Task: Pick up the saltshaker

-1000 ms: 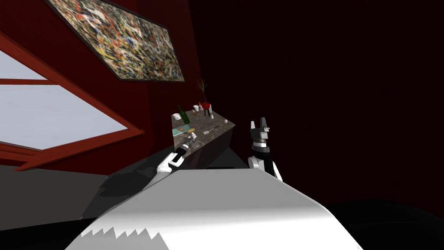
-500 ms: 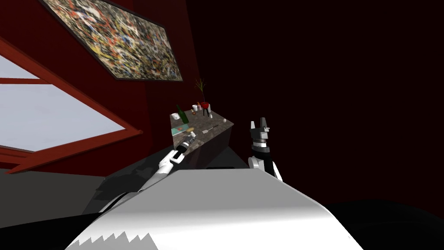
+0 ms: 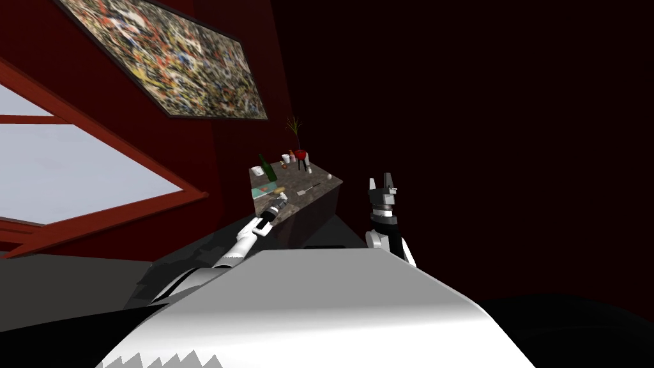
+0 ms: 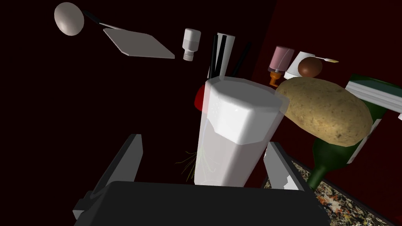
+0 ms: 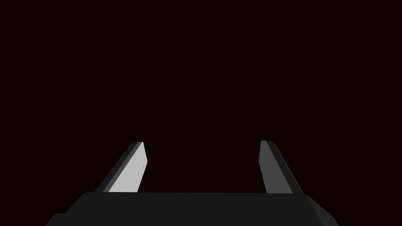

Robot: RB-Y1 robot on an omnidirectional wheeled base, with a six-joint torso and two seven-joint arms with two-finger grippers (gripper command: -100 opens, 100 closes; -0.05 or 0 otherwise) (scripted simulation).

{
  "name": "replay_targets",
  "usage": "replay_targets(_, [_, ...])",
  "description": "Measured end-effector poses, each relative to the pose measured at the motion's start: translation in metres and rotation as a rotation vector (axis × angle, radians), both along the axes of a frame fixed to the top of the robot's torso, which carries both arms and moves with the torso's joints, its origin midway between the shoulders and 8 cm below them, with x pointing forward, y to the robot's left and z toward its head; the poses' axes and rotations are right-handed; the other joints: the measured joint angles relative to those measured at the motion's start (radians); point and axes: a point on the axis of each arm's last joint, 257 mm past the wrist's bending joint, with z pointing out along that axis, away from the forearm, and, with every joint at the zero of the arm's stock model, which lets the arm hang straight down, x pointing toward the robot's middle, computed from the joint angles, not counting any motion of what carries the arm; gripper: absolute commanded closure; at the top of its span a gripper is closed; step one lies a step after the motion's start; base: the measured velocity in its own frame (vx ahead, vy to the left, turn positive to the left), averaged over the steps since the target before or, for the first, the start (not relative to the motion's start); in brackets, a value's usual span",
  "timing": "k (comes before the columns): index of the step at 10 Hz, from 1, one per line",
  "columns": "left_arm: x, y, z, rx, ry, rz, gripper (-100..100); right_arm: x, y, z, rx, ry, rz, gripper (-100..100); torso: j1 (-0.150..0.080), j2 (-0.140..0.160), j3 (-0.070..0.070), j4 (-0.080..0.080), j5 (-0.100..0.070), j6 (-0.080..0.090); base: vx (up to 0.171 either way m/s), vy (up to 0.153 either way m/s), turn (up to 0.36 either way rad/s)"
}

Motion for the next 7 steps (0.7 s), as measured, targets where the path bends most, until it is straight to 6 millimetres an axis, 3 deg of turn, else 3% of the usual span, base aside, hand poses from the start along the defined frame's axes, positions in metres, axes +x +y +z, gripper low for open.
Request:
replay_targets(5, [0.015,0.018,-0.002,0.003,0.007,0.022,-100,0.000,0.000,0.000,0.000,0.000,0.000,0,0.000,-0.001,0.000,0.000,0.000,-0.001,-0.039,-0.014,-0.029])
replay_targets(7, [0.026,0.021,0.008,0.004,-0.011,0.027,-100,0.000,0.000,0.000,0.000,0.000,0.000,0,0.000,0.001,0.000,0.000,0.000,0.000,-0.040,-0.009,-0.018])
